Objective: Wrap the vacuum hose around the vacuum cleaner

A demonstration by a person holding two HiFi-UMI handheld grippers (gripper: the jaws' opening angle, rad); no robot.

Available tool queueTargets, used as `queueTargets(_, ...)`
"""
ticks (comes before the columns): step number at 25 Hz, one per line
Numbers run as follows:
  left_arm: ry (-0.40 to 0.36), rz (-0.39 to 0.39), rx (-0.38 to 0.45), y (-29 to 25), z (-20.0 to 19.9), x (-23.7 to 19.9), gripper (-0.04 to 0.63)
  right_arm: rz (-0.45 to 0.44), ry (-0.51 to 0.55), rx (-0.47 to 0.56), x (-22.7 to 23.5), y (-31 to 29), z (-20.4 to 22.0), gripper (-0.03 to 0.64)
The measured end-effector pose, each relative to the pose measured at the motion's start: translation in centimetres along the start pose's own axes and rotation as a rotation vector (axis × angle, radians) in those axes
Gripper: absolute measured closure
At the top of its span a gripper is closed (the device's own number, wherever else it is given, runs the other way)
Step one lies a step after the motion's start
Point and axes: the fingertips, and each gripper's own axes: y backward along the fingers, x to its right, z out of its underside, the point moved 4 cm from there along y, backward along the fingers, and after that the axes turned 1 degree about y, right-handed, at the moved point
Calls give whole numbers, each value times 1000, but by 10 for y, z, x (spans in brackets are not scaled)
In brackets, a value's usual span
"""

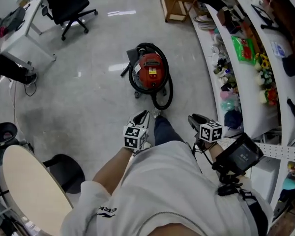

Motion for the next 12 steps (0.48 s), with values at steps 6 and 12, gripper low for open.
queueTargets(6, 30, 11, 8, 32, 9, 26, 554, 0, -9, 6, -34, 17, 29, 500)
queueTargets(12, 28, -14, 68, 46, -2, 55, 568, -5, 152, 68, -56, 40, 22, 553)
